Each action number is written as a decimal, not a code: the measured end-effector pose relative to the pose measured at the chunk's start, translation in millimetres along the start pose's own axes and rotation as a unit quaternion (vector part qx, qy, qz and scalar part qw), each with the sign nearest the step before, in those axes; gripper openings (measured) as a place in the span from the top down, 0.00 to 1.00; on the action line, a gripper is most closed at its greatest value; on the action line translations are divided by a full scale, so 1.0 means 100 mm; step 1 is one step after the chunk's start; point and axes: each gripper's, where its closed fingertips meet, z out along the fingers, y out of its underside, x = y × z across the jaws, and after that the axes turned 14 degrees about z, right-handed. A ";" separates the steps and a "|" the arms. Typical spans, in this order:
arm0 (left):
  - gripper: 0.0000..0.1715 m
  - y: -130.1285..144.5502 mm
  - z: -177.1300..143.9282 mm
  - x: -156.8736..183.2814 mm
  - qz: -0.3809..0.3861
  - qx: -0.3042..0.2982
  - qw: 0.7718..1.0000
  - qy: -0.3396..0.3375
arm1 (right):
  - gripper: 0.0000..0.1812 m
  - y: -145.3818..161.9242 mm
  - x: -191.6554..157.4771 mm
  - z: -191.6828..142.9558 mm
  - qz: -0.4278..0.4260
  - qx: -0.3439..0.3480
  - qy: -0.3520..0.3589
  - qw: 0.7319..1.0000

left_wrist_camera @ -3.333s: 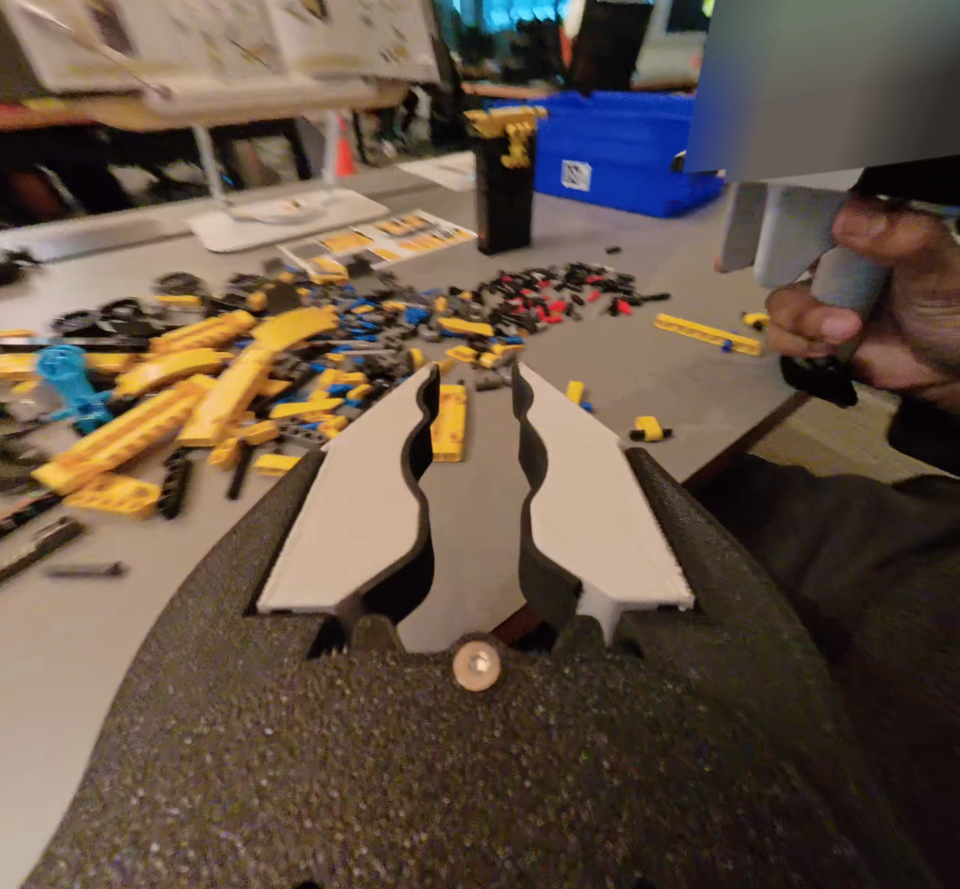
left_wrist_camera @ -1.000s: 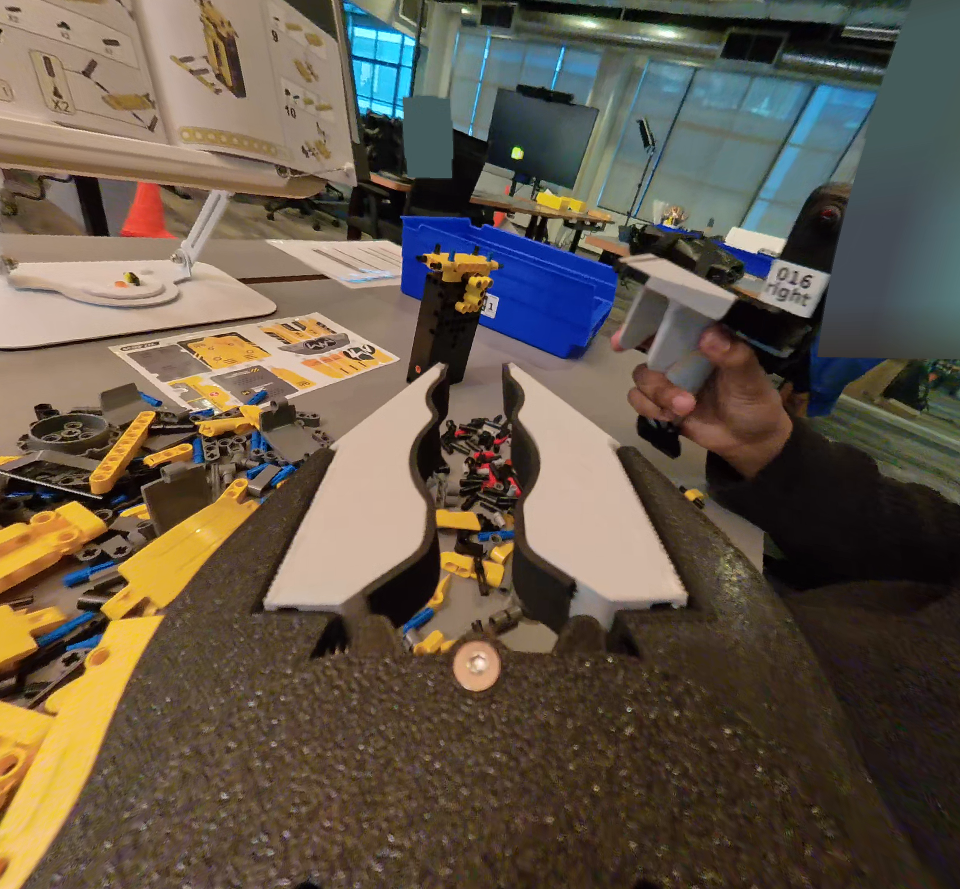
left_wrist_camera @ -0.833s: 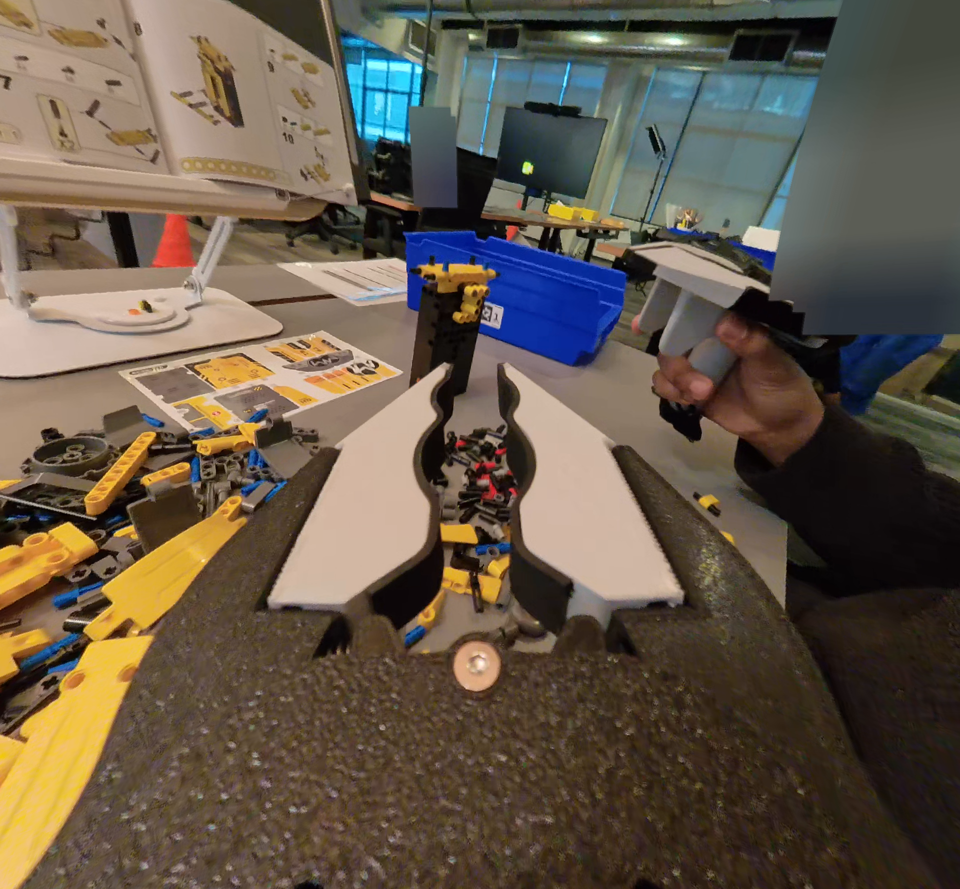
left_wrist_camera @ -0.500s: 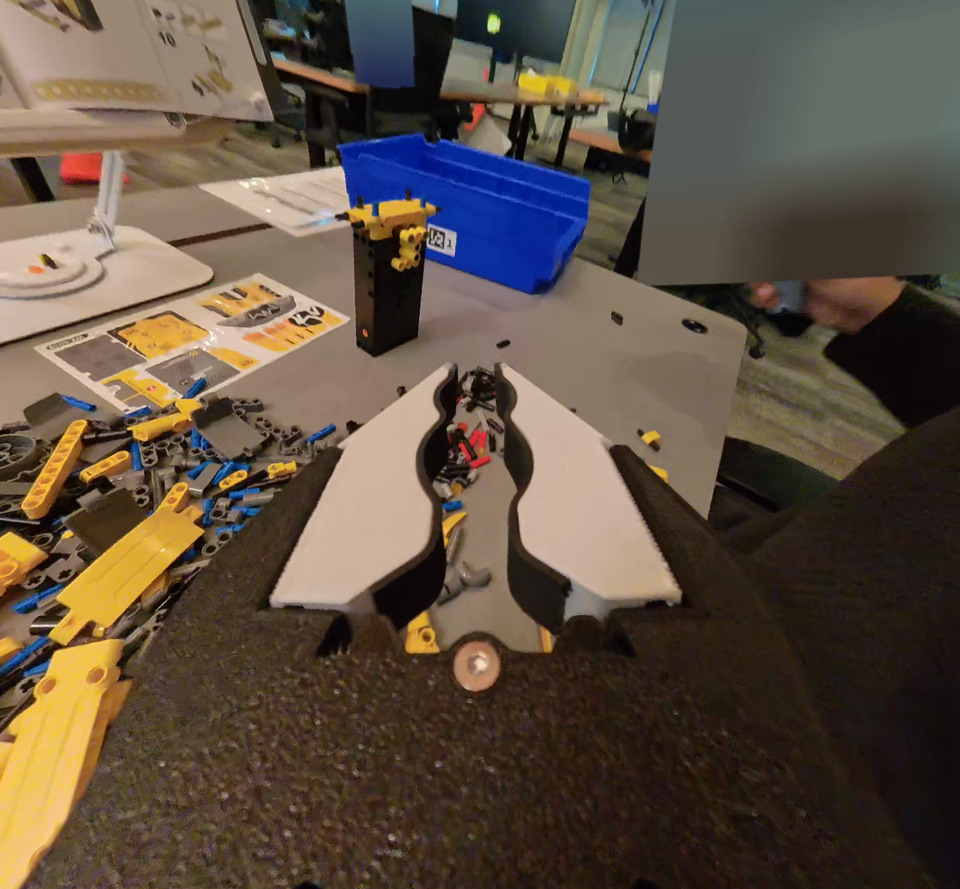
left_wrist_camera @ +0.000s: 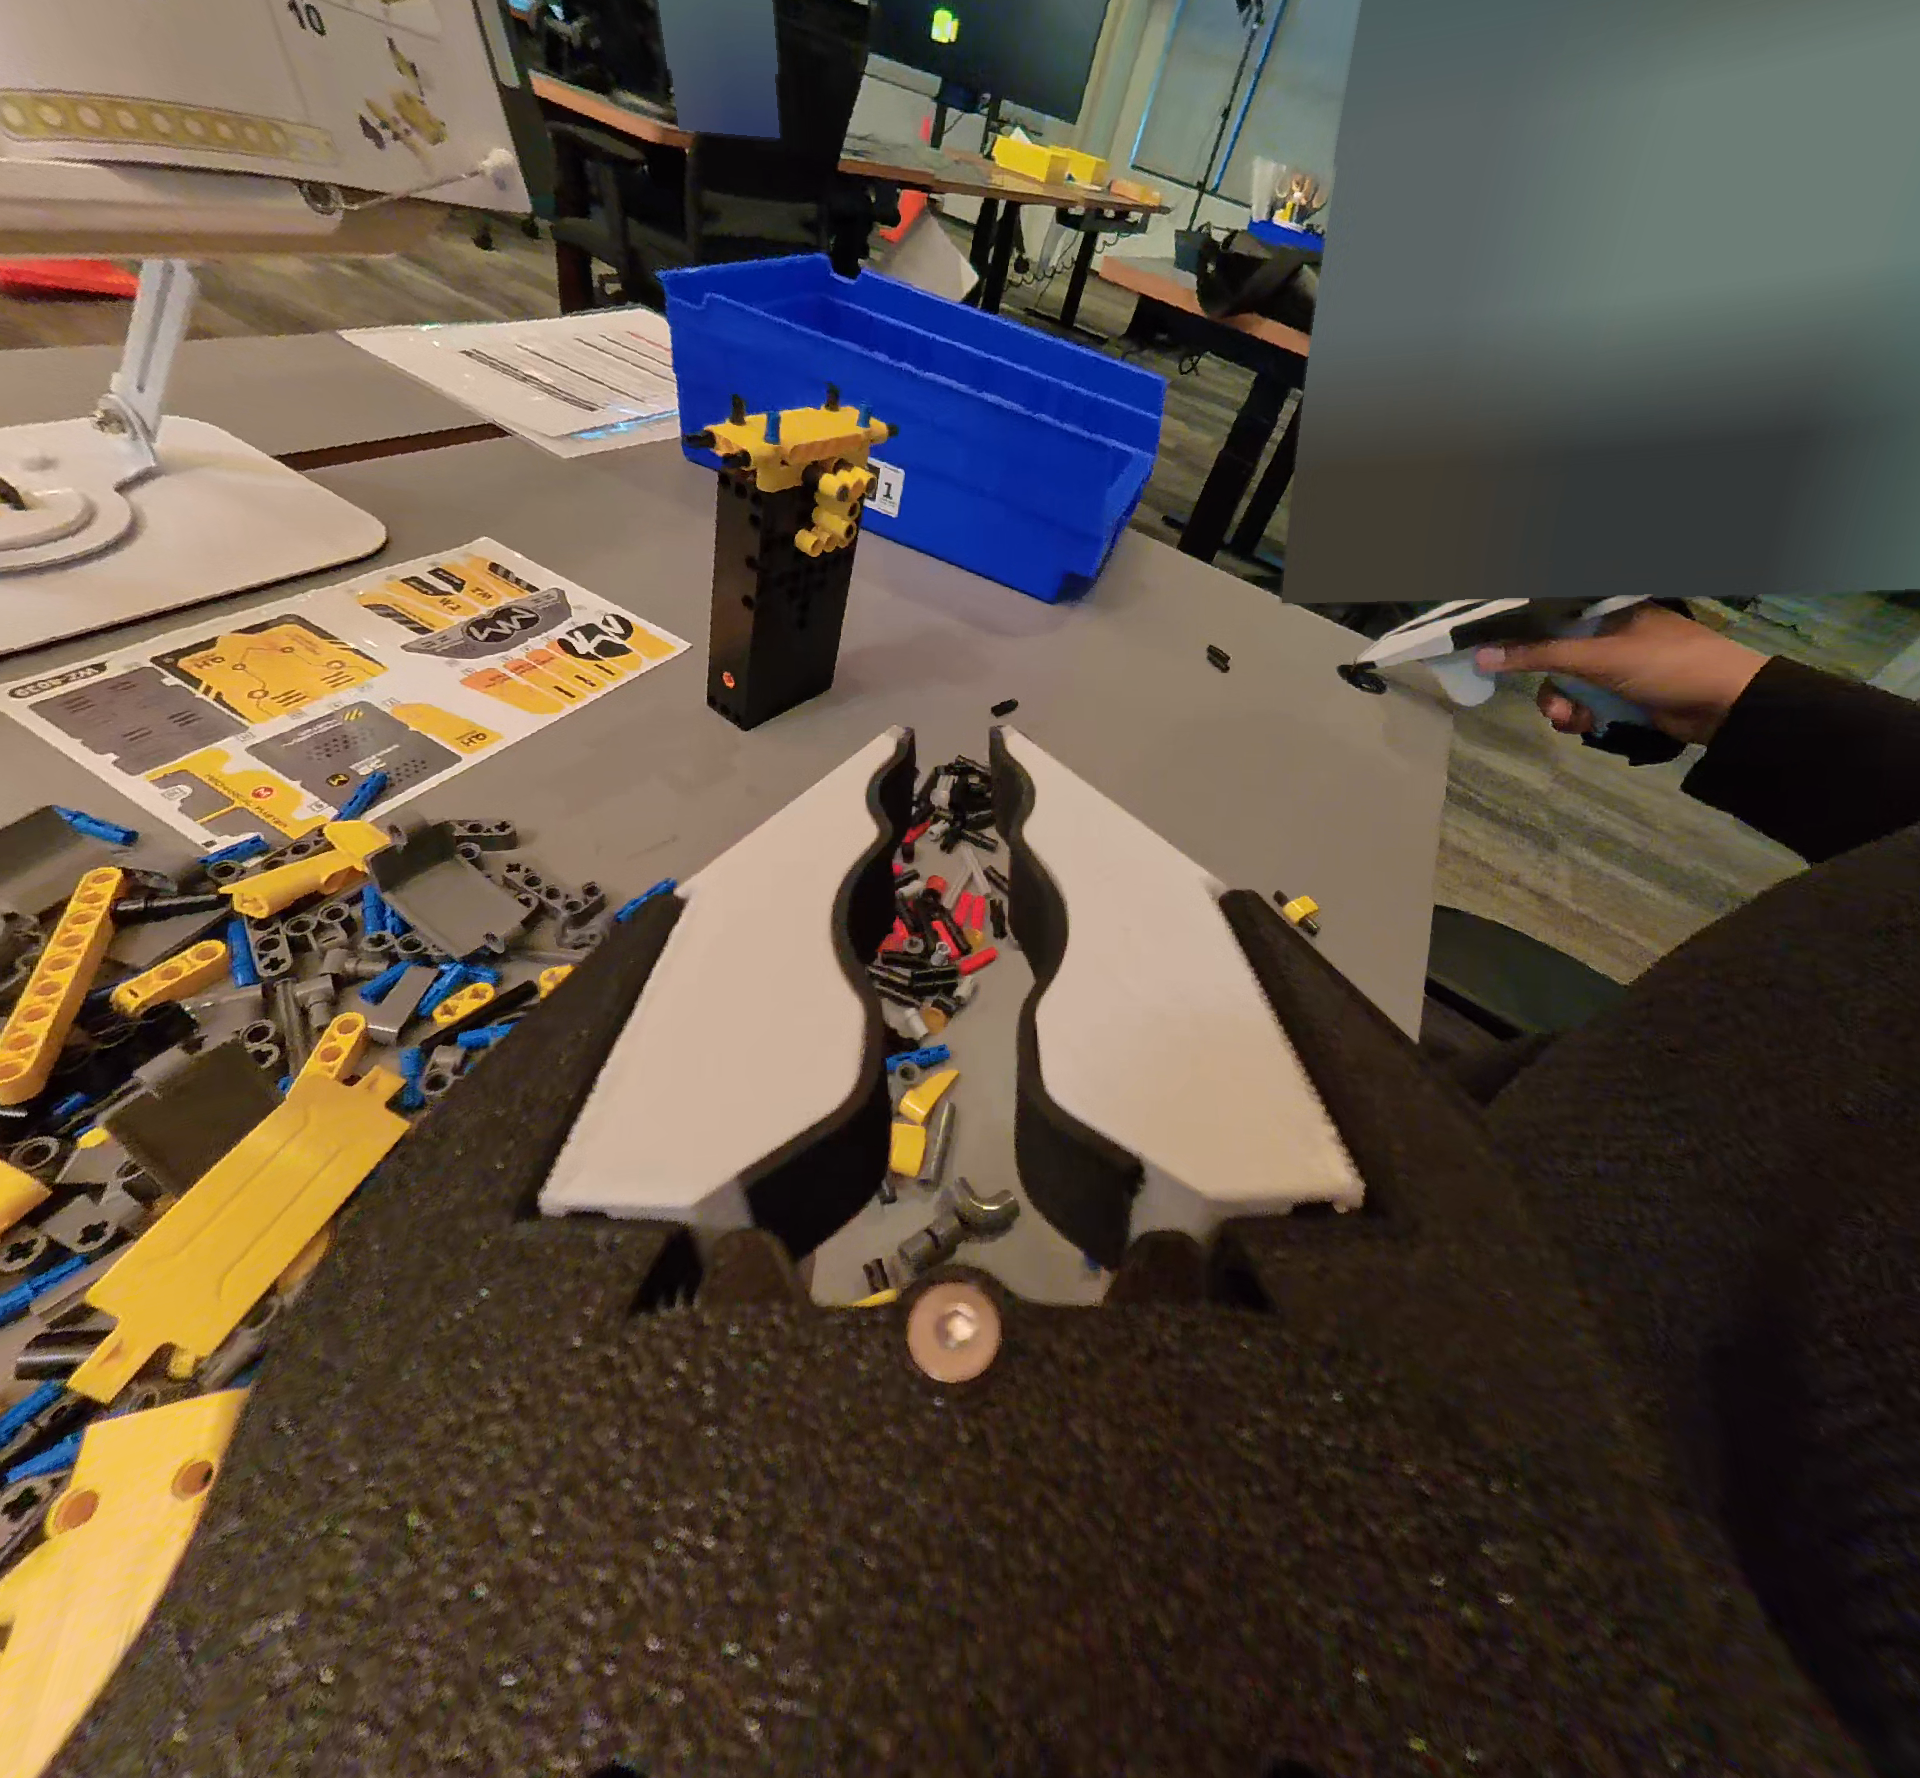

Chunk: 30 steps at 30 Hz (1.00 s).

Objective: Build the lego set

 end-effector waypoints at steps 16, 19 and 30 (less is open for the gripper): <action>0.92 0.11 0.15 -0.10 -0.020 -0.002 1.000 0.022 | 1.00 0.06 0.00 0.04 -0.069 -0.162 0.083 0.981; 0.92 0.10 0.10 -0.13 -0.024 0.004 1.000 0.018 | 1.00 0.07 0.00 0.05 -0.066 -0.174 0.084 0.979; 0.92 0.07 0.08 -0.21 -0.045 0.019 0.999 0.018 | 1.00 0.24 -0.12 -0.03 -0.052 -0.175 0.042 0.982</action>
